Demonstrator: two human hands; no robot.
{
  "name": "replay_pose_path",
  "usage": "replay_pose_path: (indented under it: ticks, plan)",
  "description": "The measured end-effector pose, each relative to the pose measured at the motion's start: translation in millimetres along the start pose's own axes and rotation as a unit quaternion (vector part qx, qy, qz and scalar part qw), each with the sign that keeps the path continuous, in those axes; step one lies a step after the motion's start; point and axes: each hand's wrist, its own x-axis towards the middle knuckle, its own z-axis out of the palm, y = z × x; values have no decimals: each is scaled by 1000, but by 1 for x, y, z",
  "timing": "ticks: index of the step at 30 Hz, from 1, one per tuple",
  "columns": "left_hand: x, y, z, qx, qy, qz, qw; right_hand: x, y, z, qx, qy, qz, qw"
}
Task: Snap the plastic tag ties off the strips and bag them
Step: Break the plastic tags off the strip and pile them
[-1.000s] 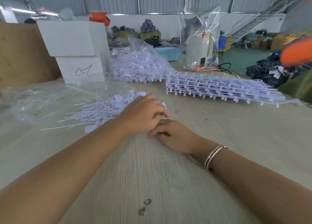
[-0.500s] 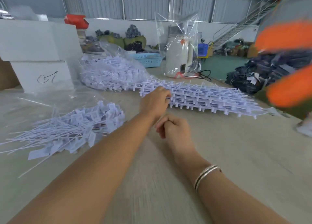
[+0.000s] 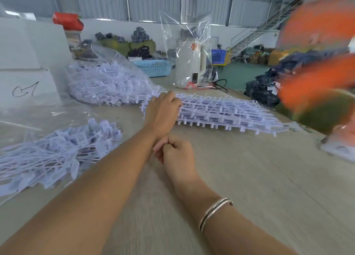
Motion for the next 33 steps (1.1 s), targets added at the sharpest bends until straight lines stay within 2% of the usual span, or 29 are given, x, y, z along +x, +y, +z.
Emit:
replay_pose_path:
  ticks: [4, 6, 10, 14, 16, 18, 20, 23, 26, 28, 30, 33]
  plan:
    - [-7, -9, -17, -7, 18, 8, 1000, -2, -4, -4, 6, 11, 23, 1000]
    - [-10, -11, -30, -33, 38, 6, 999, 1, -5, -9, 49, 48, 51, 996]
    - [-23, -21, -65, -91, 70, 69, 991, 10, -2, -16, 142, 112, 119, 976]
    - [-43, -32, -105, -178, 135, 1, 975, 13, 0, -12, 134, 54, 143, 979]
    - [-55, -37, -126, -222, 140, -30, 964, 13, 1, -9, 155, 65, 143, 975]
    - [-70, -44, -144, -244, 113, -30, 963, 10, -1, -10, 171, 82, 127, 974]
    - [-88, -53, -155, -270, 91, -48, 957, 7, -6, -14, 187, 66, 114, 973]
    - [-115, -62, -174, -382, 51, -95, 918, 3, -18, -21, 215, -38, 164, 962]
    - [-134, -66, -194, -476, 42, -37, 878, -4, -24, -19, 235, -171, 223, 931]
    - [-140, -59, -204, -504, 15, -1, 864, -7, -22, -17, 229, -215, 245, 917]
    - [-145, -54, -210, -499, -24, 17, 866, -8, -21, -16, 261, -195, 251, 911]
    - [-154, -59, -212, -458, -100, 3, 883, -3, -22, -21, 298, -114, 201, 926]
